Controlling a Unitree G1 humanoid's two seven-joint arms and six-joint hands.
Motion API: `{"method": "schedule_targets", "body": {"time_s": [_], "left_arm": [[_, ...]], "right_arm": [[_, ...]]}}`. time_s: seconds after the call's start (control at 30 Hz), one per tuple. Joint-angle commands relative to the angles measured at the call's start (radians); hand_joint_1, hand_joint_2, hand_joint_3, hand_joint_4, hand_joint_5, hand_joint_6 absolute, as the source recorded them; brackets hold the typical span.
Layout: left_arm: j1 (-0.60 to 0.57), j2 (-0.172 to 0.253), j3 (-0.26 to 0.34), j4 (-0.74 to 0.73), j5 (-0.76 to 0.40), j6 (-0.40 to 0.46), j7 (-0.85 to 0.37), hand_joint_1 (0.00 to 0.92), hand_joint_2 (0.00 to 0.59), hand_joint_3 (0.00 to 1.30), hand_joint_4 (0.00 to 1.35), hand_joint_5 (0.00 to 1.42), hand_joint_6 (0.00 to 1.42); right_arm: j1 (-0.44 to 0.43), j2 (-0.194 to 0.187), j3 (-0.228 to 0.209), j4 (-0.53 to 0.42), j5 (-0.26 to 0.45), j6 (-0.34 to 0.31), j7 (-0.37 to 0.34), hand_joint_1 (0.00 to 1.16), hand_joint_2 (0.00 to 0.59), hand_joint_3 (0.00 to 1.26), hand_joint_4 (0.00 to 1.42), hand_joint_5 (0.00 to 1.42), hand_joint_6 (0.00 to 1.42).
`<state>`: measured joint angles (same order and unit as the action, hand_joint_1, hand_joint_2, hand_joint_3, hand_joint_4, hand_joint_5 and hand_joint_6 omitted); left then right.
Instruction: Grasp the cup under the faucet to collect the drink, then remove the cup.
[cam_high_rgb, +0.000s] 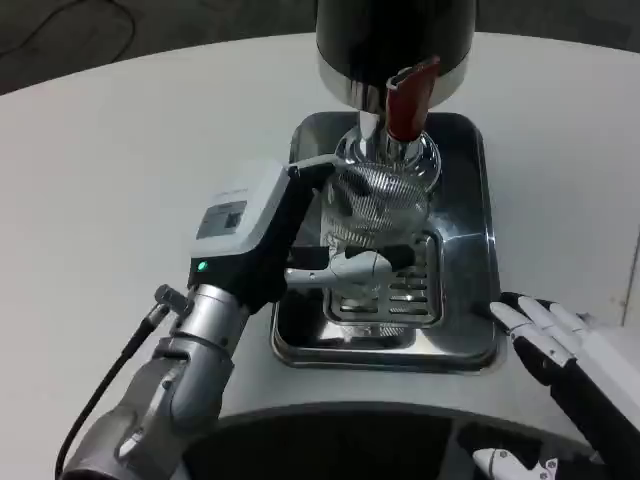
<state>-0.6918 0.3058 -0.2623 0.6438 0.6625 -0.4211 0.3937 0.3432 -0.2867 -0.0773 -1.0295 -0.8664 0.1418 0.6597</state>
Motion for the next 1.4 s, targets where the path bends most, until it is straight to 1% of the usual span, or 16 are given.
{"method": "schedule_targets", "body": {"time_s": [0.03,0.3,0.63,0.77,0.87,1.0,1.1,1.17,1.2,1.23,1.27,1.37,1.4], "left_arm": [[-0.02,-0.007,-0.02,0.025,0.006,-0.013,0.023,0.498,0.264,1.03,1.23,1.42,1.42],[-0.042,-0.012,-0.038,0.071,0.0,-0.02,0.039,0.498,0.264,1.02,1.23,1.42,1.42],[-0.07,-0.031,-0.061,0.125,0.003,-0.03,0.048,0.498,0.265,1.01,1.22,1.42,1.42],[-0.073,-0.031,-0.067,0.134,-0.003,-0.037,0.039,0.488,0.258,0.98,1.16,1.41,1.42],[-0.069,-0.028,-0.068,0.133,-0.012,-0.045,0.035,0.471,0.231,0.95,1.11,1.37,1.42],[-0.065,-0.02,-0.067,0.129,-0.023,-0.052,0.033,0.398,0.158,0.85,0.96,1.25,1.42],[-0.061,-0.009,-0.063,0.12,-0.027,-0.055,0.031,0.373,0.141,0.82,0.89,1.2,1.42],[-0.058,-0.003,-0.062,0.117,-0.028,-0.057,0.024,0.331,0.136,0.73,0.75,1.07,1.37],[-0.057,0.0,-0.062,0.116,-0.029,-0.057,0.022,0.308,0.13,0.71,0.71,1.03,1.36],[-0.055,0.003,-0.062,0.112,-0.027,-0.055,0.021,0.276,0.129,0.69,0.65,0.96,1.3],[-0.052,0.006,-0.062,0.107,-0.027,-0.052,0.018,0.257,0.13,0.68,0.62,0.92,1.26],[-0.04,0.018,-0.062,0.083,-0.024,-0.046,0.013,0.239,0.128,0.67,0.6,0.89,1.22],[-0.033,0.024,-0.061,0.069,-0.021,-0.045,0.012,0.217,0.118,0.64,0.52,0.78,1.04]], "right_arm": [[0.012,-0.007,-0.008,-0.018,0.012,-0.012,-0.002,0.36,0.375,0.07,0.0,0.0,0.0],[0.018,-0.014,-0.014,-0.017,0.018,-0.008,-0.002,0.36,0.375,0.07,0.0,0.0,0.0],[0.02,-0.02,-0.025,-0.015,0.028,-0.001,0.0,0.36,0.375,0.07,0.0,0.0,0.0],[0.023,-0.023,-0.029,-0.014,0.035,0.0,-0.001,0.36,0.375,0.07,0.0,0.0,0.0],[0.025,-0.023,-0.032,-0.015,0.042,0.0,-0.004,0.36,0.376,0.08,0.0,0.0,0.0],[0.027,-0.022,-0.035,-0.015,0.051,-0.001,-0.006,0.36,0.38,0.08,0.0,0.0,0.0],[0.028,-0.023,-0.035,-0.012,0.058,-0.002,-0.008,0.35,0.381,0.09,0.0,0.0,0.0],[0.028,-0.023,-0.035,-0.012,0.062,-0.001,-0.008,0.35,0.382,0.09,0.0,0.0,0.0],[0.027,-0.023,-0.035,-0.013,0.067,0.001,-0.006,0.35,0.382,0.09,0.0,0.0,0.0],[0.026,-0.022,-0.036,-0.014,0.072,0.003,-0.005,0.35,0.382,0.09,0.0,0.0,0.0],[0.024,-0.021,-0.036,-0.016,0.077,0.005,-0.004,0.35,0.383,0.09,0.0,0.0,0.0],[0.015,-0.023,-0.035,-0.016,0.089,0.01,-0.002,0.35,0.383,0.1,0.0,0.0,0.0],[0.012,-0.024,-0.034,-0.015,0.093,0.013,0.0,0.35,0.383,0.1,0.0,0.0,0.0]]}}
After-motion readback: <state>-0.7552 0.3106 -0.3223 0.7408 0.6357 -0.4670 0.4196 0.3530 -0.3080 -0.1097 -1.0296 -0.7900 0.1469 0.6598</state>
